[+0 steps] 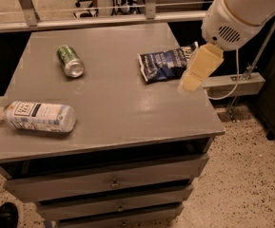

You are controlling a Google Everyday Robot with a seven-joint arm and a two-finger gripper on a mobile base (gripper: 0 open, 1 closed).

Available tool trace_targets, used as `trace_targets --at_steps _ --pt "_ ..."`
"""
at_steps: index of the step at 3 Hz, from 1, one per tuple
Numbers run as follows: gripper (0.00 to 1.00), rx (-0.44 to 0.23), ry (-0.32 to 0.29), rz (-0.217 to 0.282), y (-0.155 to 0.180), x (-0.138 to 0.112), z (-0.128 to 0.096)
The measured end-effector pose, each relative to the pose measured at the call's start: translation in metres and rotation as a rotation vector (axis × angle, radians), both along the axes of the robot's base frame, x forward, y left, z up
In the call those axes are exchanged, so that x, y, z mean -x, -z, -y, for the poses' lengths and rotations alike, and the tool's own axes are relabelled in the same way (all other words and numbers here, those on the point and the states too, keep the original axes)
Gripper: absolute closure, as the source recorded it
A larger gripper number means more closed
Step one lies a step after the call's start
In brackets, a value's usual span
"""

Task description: Place green can upright

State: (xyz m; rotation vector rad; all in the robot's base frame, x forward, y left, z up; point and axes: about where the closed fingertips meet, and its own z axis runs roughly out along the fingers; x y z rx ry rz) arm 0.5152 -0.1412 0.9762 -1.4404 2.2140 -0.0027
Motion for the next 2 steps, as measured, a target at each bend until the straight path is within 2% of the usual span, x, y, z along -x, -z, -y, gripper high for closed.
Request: trace_targets --at_steps 1,2 --pt "0.0 -0.105 -0.016 -0.008 0.016 -0.02 -0.038" --pt "0.0 -0.209 -0.033 0.004 0.021 -0.054 -0.086"
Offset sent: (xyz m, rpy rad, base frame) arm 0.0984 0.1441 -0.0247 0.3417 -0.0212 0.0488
